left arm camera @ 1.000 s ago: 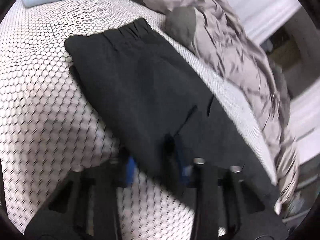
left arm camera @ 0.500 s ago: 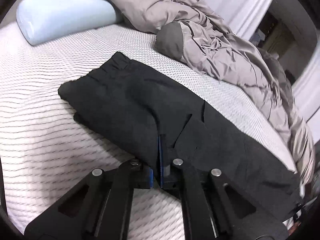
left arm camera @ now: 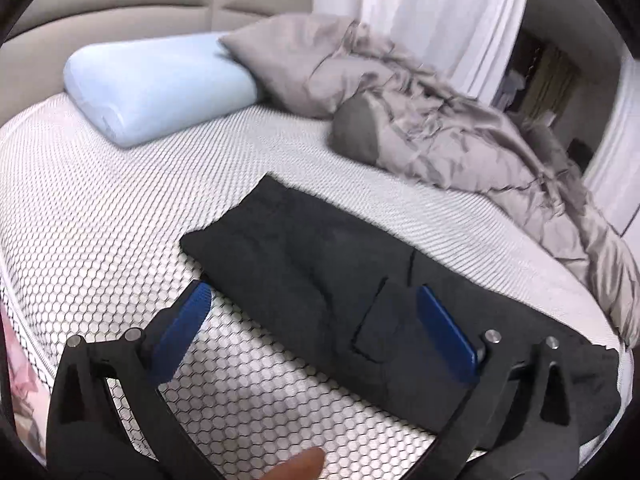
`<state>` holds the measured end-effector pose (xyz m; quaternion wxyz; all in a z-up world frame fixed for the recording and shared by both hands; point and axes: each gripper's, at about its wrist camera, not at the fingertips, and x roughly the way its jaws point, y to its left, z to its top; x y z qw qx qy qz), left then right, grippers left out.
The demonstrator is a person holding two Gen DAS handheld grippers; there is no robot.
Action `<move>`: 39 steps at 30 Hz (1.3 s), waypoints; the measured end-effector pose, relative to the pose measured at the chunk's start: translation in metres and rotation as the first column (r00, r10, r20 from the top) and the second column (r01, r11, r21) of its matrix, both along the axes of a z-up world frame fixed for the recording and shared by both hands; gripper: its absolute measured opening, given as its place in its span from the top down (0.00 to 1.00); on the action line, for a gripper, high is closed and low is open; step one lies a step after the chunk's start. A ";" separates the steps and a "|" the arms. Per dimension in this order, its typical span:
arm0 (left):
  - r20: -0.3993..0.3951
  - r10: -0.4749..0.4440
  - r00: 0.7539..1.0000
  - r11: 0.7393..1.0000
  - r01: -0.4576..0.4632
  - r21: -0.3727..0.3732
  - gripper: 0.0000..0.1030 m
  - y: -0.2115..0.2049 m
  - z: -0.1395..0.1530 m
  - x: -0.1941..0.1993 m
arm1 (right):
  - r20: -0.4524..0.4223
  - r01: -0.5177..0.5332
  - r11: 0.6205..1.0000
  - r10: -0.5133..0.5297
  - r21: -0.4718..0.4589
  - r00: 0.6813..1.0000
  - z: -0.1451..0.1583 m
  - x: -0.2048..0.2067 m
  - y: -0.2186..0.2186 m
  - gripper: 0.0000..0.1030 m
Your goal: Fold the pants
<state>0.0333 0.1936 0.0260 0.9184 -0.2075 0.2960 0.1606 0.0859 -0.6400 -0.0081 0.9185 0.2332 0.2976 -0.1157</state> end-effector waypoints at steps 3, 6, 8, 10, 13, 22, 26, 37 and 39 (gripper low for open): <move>-0.005 -0.062 0.998 0.998 0.062 0.011 0.01 -0.013 0.003 0.008 | -0.002 -0.055 0.996 0.055 -0.076 0.998 0.016 0.020 0.007 0.03; -0.031 -0.125 0.992 0.992 0.126 0.012 0.01 -0.031 -0.001 0.022 | -0.038 -0.147 0.985 0.144 -0.093 0.989 0.019 0.061 0.012 0.03; -0.087 -0.185 0.979 0.982 0.188 0.022 0.01 -0.052 -0.005 0.037 | -0.071 -0.161 0.980 0.153 -0.116 0.986 0.013 0.092 0.019 0.03; -0.087 -0.247 0.965 0.967 0.251 0.044 0.01 -0.073 -0.006 0.045 | -0.097 -0.182 0.970 0.168 -0.159 0.981 0.009 0.112 0.024 0.03; -0.090 -0.312 0.946 0.945 0.319 0.072 0.01 -0.104 -0.008 0.060 | -0.197 -0.247 0.947 0.207 -0.207 0.958 -0.007 0.150 0.031 0.03; -0.157 -0.393 0.906 0.909 0.408 0.083 0.01 -0.157 -0.032 0.098 | -0.218 -0.297 0.927 0.249 -0.227 0.944 -0.019 0.179 0.033 0.51; -0.262 -0.334 0.905 0.924 0.369 0.097 0.01 -0.150 -0.053 0.116 | -0.157 -0.161 0.952 0.122 -0.260 0.980 -0.006 0.177 0.023 0.54; -0.198 -0.393 0.898 0.910 0.411 0.055 0.01 -0.157 -0.028 0.115 | -0.231 -0.259 0.855 0.168 -0.450 0.958 0.021 0.165 0.082 0.13; -0.194 -0.463 0.865 0.874 0.482 0.062 0.01 -0.184 -0.017 0.129 | -0.224 -0.312 0.850 0.235 -0.425 0.946 0.024 0.162 0.099 0.11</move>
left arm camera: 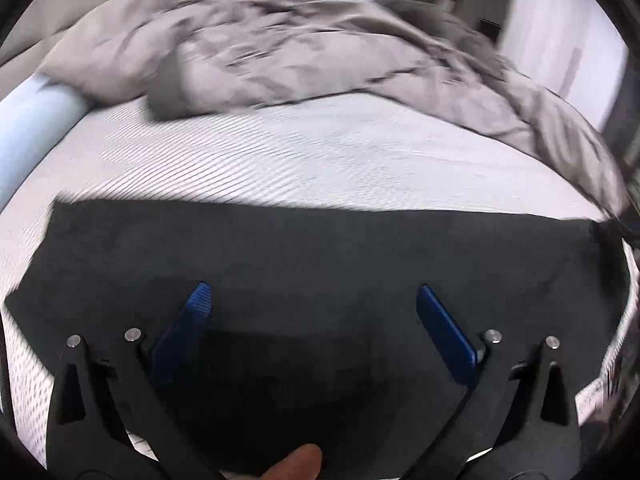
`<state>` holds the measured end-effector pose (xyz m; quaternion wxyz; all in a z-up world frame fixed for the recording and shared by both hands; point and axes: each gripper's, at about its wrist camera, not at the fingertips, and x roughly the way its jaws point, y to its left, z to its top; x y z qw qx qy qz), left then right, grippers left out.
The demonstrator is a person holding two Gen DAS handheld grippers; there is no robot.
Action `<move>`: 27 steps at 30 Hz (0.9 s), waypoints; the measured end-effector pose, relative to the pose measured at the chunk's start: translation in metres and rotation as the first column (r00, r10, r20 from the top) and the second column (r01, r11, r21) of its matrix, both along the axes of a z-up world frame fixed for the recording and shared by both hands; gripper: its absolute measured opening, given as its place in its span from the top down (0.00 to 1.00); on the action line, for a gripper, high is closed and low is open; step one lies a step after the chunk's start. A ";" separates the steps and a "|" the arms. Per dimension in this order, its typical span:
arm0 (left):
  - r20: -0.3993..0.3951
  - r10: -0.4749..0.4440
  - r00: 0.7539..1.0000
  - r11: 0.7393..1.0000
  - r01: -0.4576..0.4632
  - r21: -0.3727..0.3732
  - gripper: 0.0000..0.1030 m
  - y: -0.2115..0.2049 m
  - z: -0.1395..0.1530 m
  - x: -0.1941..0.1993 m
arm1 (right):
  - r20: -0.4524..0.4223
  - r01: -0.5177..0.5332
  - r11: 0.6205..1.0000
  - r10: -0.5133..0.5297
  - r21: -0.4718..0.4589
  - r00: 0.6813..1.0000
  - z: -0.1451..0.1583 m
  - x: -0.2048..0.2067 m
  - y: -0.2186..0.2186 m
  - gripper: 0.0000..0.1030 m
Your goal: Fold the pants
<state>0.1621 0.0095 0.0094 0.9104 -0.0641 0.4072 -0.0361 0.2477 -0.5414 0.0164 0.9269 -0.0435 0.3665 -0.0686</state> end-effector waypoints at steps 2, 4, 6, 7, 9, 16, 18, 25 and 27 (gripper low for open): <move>-0.001 -0.042 0.999 0.999 0.042 0.002 0.01 -0.026 0.007 0.017 | -0.001 -0.058 0.995 0.058 0.077 0.998 0.000 0.004 0.009 0.11; -0.019 -0.099 0.995 0.995 0.099 -0.013 0.01 -0.051 0.007 0.037 | -0.007 -0.115 0.966 0.119 0.230 0.993 -0.006 0.013 0.011 0.11; -0.047 -0.135 0.990 0.991 0.135 -0.003 0.01 -0.073 0.004 0.059 | -0.027 -0.104 0.937 0.120 0.333 0.992 -0.016 0.020 0.009 0.11; -0.075 -0.146 0.986 0.989 0.148 0.010 0.01 -0.084 0.000 0.071 | -0.041 -0.087 0.926 0.110 0.367 0.993 -0.020 0.024 0.006 0.11; -0.121 -0.170 0.978 0.984 0.174 0.029 0.01 -0.103 -0.009 0.085 | -0.064 -0.070 0.903 0.107 0.425 0.992 -0.034 0.033 0.001 0.11; -0.246 -0.031 0.969 0.991 0.061 0.117 0.01 -0.115 -0.057 0.124 | -0.019 -0.031 0.862 0.047 0.505 0.999 -0.038 0.037 -0.010 0.30; -0.229 0.008 0.973 0.987 0.028 0.158 0.00 -0.109 -0.064 0.126 | 0.062 0.004 0.876 -0.039 0.482 0.997 -0.017 0.020 -0.019 0.30; -0.227 0.055 0.972 0.990 -0.024 0.137 0.00 -0.085 -0.065 0.128 | 0.130 0.222 0.918 -0.277 0.329 0.952 0.014 -0.023 -0.064 0.27; -0.226 0.048 0.973 0.991 -0.017 0.136 0.00 -0.084 -0.064 0.126 | 0.101 0.184 0.922 -0.230 0.341 0.968 0.008 -0.024 -0.069 0.27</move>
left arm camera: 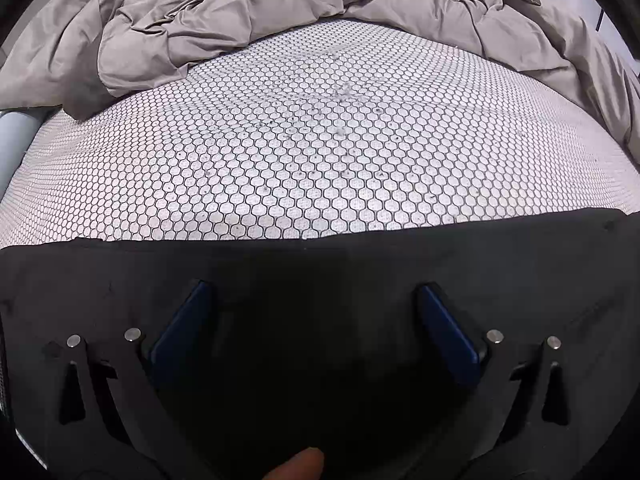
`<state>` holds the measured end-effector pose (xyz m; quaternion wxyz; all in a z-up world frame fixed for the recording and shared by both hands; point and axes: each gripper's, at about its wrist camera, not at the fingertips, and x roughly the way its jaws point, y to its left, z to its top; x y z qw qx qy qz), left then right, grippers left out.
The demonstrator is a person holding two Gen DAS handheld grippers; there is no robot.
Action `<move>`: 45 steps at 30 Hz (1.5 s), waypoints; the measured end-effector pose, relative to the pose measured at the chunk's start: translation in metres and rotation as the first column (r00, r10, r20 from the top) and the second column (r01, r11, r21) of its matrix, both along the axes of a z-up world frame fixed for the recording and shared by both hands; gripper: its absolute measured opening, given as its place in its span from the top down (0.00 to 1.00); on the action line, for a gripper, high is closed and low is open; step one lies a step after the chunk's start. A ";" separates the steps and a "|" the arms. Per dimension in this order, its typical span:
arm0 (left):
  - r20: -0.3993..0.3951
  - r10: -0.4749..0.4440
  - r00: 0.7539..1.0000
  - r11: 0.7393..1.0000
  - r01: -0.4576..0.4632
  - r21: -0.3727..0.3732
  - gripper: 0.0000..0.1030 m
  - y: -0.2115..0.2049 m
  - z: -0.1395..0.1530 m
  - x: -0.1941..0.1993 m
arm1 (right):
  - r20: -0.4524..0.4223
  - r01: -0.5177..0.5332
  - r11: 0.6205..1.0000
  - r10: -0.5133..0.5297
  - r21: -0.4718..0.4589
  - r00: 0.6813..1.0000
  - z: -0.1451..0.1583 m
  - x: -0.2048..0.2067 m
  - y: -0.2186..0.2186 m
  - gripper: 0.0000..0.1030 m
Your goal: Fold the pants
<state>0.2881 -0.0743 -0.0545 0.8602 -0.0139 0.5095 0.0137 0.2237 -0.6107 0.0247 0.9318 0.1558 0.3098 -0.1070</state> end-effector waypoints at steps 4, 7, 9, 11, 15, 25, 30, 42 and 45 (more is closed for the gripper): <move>0.001 -0.011 1.000 1.000 0.011 0.009 0.00 -0.002 0.000 -0.002 | -0.149 -0.166 0.981 0.150 -0.101 0.977 -0.032 0.023 0.025 0.27; 0.002 -0.010 1.000 1.000 0.010 -0.002 0.00 -0.002 -0.001 -0.003 | -0.260 -0.051 0.967 -0.016 -0.249 0.965 -0.058 0.043 0.014 0.36; 0.000 -0.010 1.000 1.000 0.010 -0.003 0.00 -0.002 -0.002 -0.003 | -0.222 0.089 0.976 -0.134 -0.199 0.966 -0.053 0.033 -0.015 0.36; 0.000 -0.011 1.000 1.000 0.011 0.003 0.00 -0.003 -0.002 -0.003 | -0.150 0.153 0.982 -0.170 -0.114 0.974 -0.040 0.016 -0.031 0.36; 0.015 -0.017 1.000 1.000 0.017 -0.020 0.01 -0.005 0.004 -0.005 | -0.009 -0.067 0.997 0.068 0.035 0.998 -0.013 0.003 -0.007 0.36; 0.001 -0.058 0.998 0.998 0.058 -0.030 0.01 -0.023 0.003 -0.002 | -0.099 -0.309 0.913 0.345 0.267 0.933 -0.069 0.088 0.077 0.36; 0.008 -0.036 0.999 0.999 0.036 -0.034 0.00 -0.016 -0.001 -0.002 | -0.082 -0.239 0.922 0.275 0.306 0.958 -0.091 0.116 0.069 0.84; 0.056 -0.011 0.998 0.998 0.015 -0.064 0.01 -0.001 0.008 -0.014 | -0.117 -0.138 0.945 0.180 0.298 0.977 -0.086 0.123 0.057 0.76; 0.117 -0.044 0.992 0.995 0.054 -0.087 0.01 0.001 0.026 -0.034 | -0.065 -0.204 0.946 0.227 0.253 0.972 -0.063 0.102 0.061 0.42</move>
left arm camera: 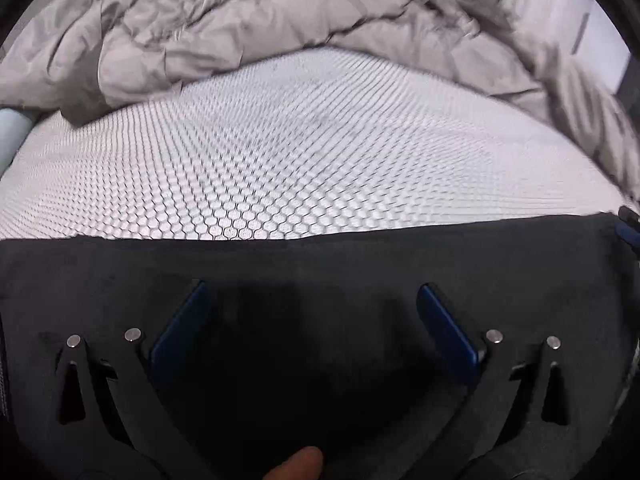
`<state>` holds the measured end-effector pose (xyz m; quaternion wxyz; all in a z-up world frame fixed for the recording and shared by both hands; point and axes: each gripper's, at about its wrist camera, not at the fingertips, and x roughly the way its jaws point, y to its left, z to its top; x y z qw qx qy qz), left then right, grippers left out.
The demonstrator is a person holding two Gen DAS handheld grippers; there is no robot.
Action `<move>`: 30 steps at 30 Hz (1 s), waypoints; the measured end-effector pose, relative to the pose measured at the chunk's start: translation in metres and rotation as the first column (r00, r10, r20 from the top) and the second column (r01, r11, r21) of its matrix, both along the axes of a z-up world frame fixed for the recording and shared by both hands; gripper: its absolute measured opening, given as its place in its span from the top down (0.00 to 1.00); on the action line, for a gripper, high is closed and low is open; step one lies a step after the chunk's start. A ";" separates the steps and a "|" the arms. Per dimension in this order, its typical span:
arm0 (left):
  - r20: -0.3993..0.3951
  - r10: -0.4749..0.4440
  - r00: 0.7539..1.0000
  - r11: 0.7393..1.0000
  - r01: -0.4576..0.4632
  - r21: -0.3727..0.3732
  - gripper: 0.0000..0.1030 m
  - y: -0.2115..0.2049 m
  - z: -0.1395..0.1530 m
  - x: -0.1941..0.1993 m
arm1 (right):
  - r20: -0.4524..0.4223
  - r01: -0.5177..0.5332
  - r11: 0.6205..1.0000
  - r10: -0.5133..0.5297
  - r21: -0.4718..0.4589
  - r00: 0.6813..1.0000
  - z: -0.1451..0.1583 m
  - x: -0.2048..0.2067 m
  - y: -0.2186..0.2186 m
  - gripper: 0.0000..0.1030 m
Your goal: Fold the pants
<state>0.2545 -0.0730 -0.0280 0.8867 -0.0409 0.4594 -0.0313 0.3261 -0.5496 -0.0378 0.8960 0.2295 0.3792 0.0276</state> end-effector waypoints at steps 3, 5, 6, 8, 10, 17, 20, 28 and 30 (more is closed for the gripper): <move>0.062 -0.041 0.997 0.999 0.040 0.021 0.01 -0.002 0.021 -0.026 | 0.038 -0.059 0.995 0.062 -0.078 0.997 0.019 -0.031 0.019 0.14; 0.084 -0.067 0.994 0.998 0.067 0.009 0.01 -0.004 0.032 -0.045 | 0.045 -0.078 0.983 0.087 -0.168 0.995 0.025 -0.053 0.035 0.06; 0.091 -0.079 0.993 0.997 0.079 -0.002 0.01 -0.008 0.036 -0.058 | 0.044 -0.087 0.976 0.098 -0.199 0.994 0.023 -0.070 0.035 0.05; 0.098 -0.094 0.991 0.995 0.097 -0.021 0.01 -0.016 0.040 -0.075 | 0.021 -0.125 0.954 0.135 -0.272 0.991 0.018 -0.091 0.050 0.04; 0.082 -0.145 0.986 0.988 0.148 -0.038 0.01 -0.031 0.037 -0.094 | 0.000 -0.173 0.935 0.182 -0.308 0.983 0.010 -0.112 0.063 0.04; -0.005 -0.294 0.956 0.954 0.294 0.055 0.01 -0.092 0.004 -0.145 | -0.133 -0.435 0.803 0.419 -0.407 0.898 -0.041 -0.151 0.140 0.04; -0.038 -0.340 0.940 0.932 0.342 0.119 0.00 -0.097 -0.012 -0.159 | -0.167 -0.446 0.751 0.422 -0.487 0.891 -0.051 -0.162 0.137 0.05; -0.085 -0.173 0.981 0.980 0.180 0.084 0.00 -0.039 -0.012 -0.167 | -0.161 -0.136 0.853 0.062 -0.504 0.985 -0.052 -0.181 0.001 0.05; -0.084 -0.170 0.982 0.981 0.177 0.080 0.01 -0.039 -0.006 -0.173 | -0.158 -0.134 0.823 0.054 -0.552 0.986 -0.046 -0.186 0.006 0.04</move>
